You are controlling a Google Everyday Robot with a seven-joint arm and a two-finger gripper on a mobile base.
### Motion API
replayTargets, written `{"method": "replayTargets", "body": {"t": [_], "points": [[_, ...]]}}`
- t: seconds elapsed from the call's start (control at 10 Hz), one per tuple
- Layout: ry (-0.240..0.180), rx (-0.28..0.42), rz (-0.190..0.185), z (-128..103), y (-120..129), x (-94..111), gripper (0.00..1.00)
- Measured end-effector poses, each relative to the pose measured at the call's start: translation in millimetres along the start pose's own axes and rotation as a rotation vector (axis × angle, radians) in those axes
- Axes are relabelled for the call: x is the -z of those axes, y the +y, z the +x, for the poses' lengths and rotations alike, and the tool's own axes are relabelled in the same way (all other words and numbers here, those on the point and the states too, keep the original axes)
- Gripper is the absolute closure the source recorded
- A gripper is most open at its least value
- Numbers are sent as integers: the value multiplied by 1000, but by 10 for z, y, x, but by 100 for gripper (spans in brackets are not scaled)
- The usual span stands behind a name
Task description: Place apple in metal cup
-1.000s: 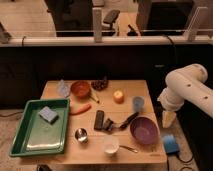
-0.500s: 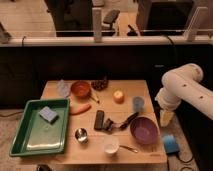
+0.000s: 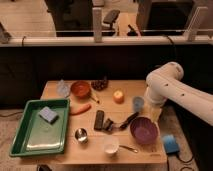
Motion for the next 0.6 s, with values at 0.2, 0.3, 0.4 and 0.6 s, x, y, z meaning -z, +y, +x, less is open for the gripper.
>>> {"method": "replayTargets", "body": {"t": [0.2,0.3,0.4,0.6], "points": [[2,32,20,-169,-164,-29,20],[3,40,29,-227,-214,-33,20],[3,50,38,-279,-272,-47,20],[0,61,56,-388,-412,-53,20]]}}
